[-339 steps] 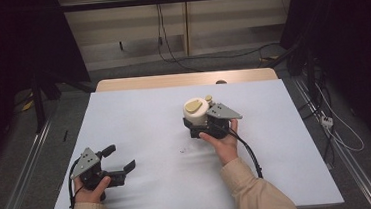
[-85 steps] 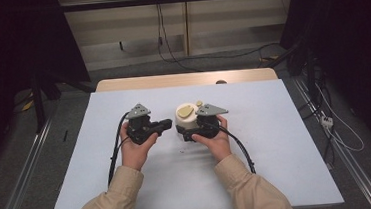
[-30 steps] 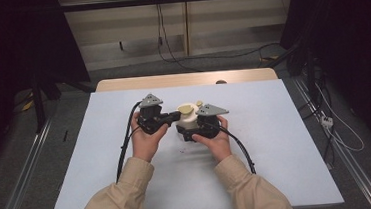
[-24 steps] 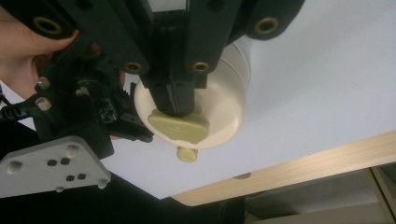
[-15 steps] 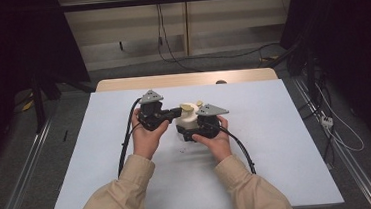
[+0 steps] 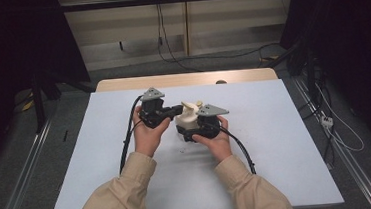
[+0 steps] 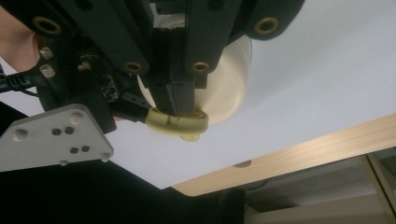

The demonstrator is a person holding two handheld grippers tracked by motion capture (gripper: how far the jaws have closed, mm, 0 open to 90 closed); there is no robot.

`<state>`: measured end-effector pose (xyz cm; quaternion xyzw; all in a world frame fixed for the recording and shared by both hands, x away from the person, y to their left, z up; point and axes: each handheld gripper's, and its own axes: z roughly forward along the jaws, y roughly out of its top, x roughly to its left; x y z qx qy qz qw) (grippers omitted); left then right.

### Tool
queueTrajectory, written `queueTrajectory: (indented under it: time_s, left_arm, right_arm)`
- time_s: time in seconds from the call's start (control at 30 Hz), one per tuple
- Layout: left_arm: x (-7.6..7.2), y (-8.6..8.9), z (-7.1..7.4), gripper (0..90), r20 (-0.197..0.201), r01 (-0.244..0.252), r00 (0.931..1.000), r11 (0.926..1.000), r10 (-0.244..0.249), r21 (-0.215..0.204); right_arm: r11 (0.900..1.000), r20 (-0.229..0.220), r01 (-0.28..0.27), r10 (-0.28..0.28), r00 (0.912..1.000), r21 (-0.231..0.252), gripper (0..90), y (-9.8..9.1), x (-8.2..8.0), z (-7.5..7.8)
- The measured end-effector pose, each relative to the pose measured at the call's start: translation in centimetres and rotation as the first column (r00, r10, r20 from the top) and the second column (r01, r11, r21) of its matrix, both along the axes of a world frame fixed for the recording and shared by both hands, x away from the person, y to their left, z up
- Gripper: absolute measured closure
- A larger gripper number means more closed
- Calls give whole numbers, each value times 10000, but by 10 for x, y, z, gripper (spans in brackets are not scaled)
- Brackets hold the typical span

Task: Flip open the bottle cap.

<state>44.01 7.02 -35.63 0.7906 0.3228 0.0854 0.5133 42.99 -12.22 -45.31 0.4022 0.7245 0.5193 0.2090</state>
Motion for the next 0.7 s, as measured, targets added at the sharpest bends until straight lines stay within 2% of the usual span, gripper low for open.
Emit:
queueTrajectory:
  time_s: [0.7]
  left_arm:
    - [3,-4,-3,900,-16,-62,10000,10000,62,-76]
  right_arm:
    - [10000,-39,-8,8,10000,-8,41,0,0,0]
